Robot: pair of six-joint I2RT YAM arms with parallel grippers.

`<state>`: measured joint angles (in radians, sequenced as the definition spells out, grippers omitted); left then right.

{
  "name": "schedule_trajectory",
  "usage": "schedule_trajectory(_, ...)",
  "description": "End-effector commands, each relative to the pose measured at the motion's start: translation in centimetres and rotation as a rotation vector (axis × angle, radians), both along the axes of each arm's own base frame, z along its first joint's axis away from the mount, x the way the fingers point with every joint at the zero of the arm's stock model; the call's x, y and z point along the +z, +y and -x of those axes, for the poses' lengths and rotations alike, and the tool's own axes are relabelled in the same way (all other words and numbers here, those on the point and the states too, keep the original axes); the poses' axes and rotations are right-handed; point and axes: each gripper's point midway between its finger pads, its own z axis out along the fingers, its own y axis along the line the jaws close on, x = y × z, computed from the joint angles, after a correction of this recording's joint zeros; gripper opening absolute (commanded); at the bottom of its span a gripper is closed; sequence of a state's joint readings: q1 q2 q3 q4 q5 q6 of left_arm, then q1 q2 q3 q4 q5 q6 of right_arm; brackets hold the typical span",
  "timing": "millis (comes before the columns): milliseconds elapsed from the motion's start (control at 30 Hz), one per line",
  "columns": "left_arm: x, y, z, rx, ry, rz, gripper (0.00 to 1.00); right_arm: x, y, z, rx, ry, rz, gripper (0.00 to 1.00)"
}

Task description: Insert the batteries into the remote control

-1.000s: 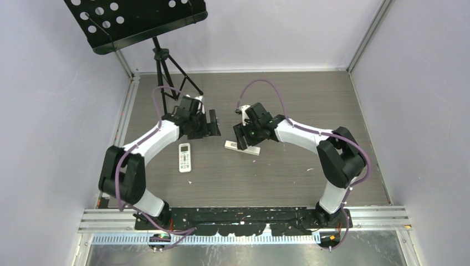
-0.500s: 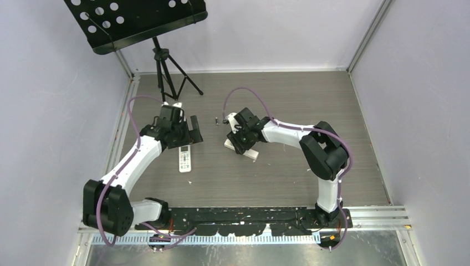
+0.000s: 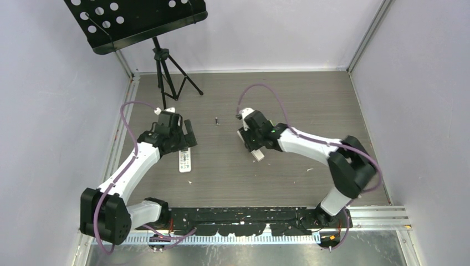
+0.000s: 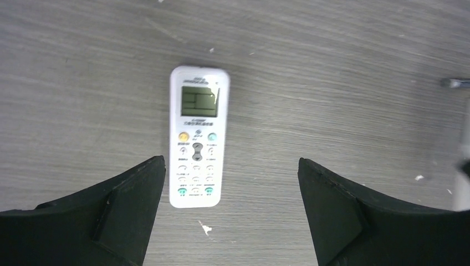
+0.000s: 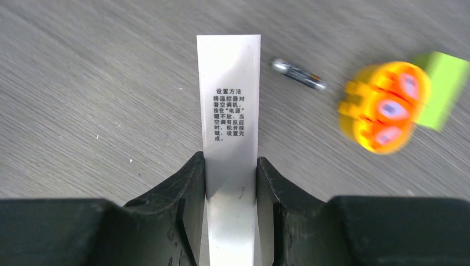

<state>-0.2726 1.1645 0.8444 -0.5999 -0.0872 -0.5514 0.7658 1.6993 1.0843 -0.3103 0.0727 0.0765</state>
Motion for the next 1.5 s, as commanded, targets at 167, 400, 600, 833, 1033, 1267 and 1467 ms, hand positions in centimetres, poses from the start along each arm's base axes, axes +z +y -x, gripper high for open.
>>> schedule_trajectory(167, -4.1, 2.9, 1.9, 0.163, 0.076, -0.087, 0.92, 8.6, -11.9, -1.6, -0.694, -0.18, -0.172, 0.23)
schedule_trajectory(400, -6.7, 2.6, 2.2, 0.147, 0.135, -0.103, 0.9, 4.5, -21.2, 0.2, -1.059, -0.077, -0.137, 0.24)
schedule_trajectory(600, -8.4, 1.3, 1.9, 0.111, 0.174, -0.067, 0.71, 1.4, -22.4, 0.6, -1.126, 0.002, -0.144, 0.26)
schedule_trajectory(833, -9.6, 1.0, 2.1, 0.09, 0.214, -0.072, 0.64, -2.1, -21.9, 1.0, -1.123, 0.121, -0.133, 0.28)
schedule_trajectory(1033, -10.0, 0.7, 2.0, 0.078, 0.232, -0.061, 0.48, -3.1, -22.1, 1.2, -1.133, 0.141, -0.105, 0.4)
schedule_trajectory(1267, -7.8, -1.8, 1.0, -0.014, 0.182, 0.039, 0.19, -1.5, -22.1, 1.0, -1.107, 0.124, -0.106, 0.68)
schedule_trajectory(1467, -2.9, -7.4, 0.4, -0.219, 0.098, 0.313, 0.03, 3.8, -22.5, 0.3, -1.022, 0.026, -0.117, 0.79)
